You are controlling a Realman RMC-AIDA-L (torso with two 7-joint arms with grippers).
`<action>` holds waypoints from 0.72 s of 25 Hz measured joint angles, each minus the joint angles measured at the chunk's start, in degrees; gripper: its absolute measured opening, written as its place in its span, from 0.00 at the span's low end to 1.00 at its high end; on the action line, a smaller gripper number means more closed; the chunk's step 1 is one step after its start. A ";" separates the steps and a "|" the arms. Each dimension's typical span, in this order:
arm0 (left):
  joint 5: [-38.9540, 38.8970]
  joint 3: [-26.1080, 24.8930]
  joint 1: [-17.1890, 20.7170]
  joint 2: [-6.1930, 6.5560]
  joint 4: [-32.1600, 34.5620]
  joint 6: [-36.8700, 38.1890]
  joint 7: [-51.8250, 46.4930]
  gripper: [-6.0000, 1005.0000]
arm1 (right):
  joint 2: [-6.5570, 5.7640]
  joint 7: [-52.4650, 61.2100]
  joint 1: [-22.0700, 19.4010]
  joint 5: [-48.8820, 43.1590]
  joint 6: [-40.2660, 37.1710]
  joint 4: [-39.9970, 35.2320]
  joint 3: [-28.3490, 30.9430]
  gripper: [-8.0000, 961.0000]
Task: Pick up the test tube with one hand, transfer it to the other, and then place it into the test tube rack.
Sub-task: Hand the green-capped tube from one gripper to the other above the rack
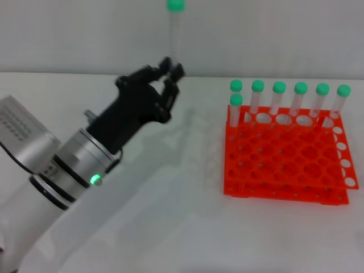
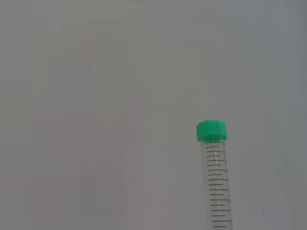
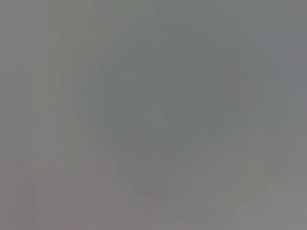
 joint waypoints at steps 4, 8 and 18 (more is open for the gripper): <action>3.69 0.00 0.35 -0.15 2.32 -0.62 0.72 0.19 | -0.57 4.41 -1.58 -0.08 0.28 -4.31 -5.75 0.87; 7.33 0.00 0.48 -0.32 4.04 -2.35 1.10 0.19 | -1.70 8.36 -2.33 -2.11 2.28 -7.86 -10.57 0.86; 15.19 0.00 0.55 -0.66 8.66 -8.62 4.66 0.19 | -3.14 16.09 2.74 -18.12 10.62 -11.63 -11.27 0.86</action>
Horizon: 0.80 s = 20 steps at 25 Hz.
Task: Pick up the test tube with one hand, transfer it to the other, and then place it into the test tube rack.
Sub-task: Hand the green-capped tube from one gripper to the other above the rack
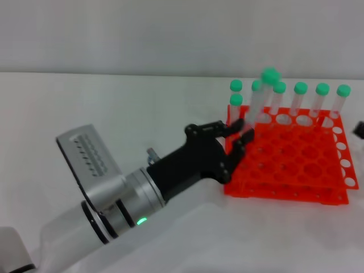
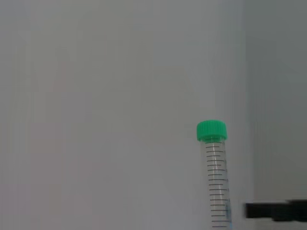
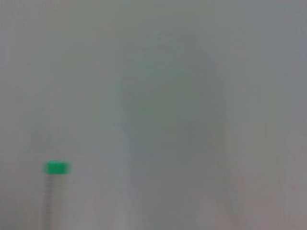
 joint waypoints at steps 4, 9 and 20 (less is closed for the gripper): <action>2.15 0.00 0.03 -0.10 1.28 -0.77 1.51 0.19 | 0.53 1.87 2.76 -4.34 2.47 -0.82 -0.06 0.86; 3.22 0.00 0.11 -0.24 1.56 -0.92 1.76 0.19 | 0.97 3.38 5.13 -6.29 5.08 -0.93 -0.48 0.86; 3.32 -0.16 0.20 -0.25 1.67 -1.23 1.91 0.19 | 1.78 6.45 7.05 -6.81 8.57 -1.04 -1.44 0.86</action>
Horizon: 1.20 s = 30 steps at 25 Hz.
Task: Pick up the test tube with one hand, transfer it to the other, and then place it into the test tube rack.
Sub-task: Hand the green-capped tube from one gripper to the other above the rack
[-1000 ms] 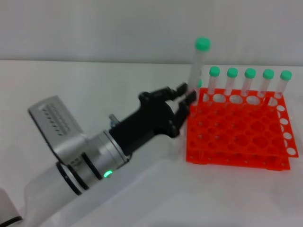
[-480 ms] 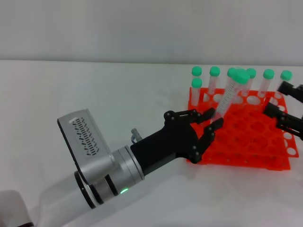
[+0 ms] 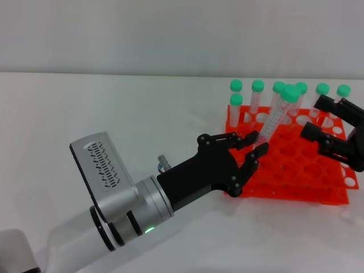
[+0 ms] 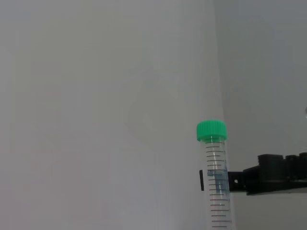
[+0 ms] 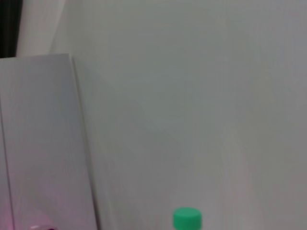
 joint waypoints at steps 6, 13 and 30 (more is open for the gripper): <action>-0.05 -0.02 -0.25 0.03 0.02 -0.05 0.04 0.19 | 1.31 0.74 1.21 -0.24 -0.16 -0.01 -0.01 0.86; 0.00 -0.02 -0.20 0.03 0.01 -0.11 0.07 0.19 | 1.78 0.82 2.38 -0.22 -0.42 0.54 -0.08 0.86; 0.14 0.08 -0.07 -0.05 0.01 -1.45 0.07 0.19 | 2.07 0.81 4.01 -0.21 -1.78 1.64 -0.87 0.73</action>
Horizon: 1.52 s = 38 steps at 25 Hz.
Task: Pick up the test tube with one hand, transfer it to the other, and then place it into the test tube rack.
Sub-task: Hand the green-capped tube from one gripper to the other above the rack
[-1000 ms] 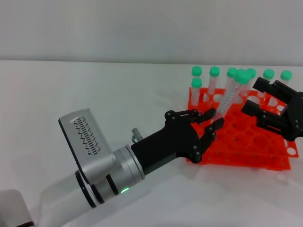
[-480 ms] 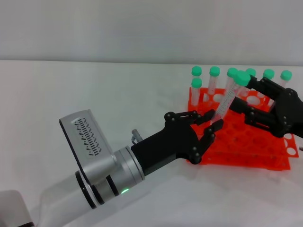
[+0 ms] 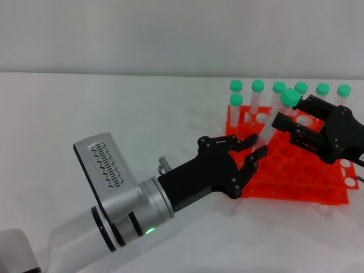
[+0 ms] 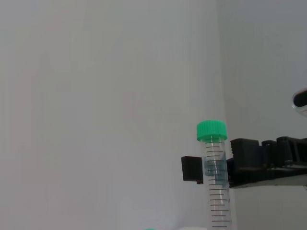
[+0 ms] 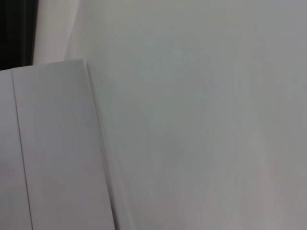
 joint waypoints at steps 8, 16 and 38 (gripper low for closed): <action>0.00 -0.06 -0.17 0.00 0.01 -0.07 0.00 0.19 | -0.03 -0.50 0.01 0.00 -0.02 0.01 0.00 0.65; -0.01 -0.10 -0.48 0.00 0.01 -0.21 0.00 0.19 | -0.20 -0.59 0.01 0.25 -0.02 -0.11 0.00 0.37; -0.09 -0.10 -0.25 -0.01 1.96 -2.46 1.51 0.20 | -0.16 -0.71 -0.23 0.43 0.35 -0.26 0.09 0.21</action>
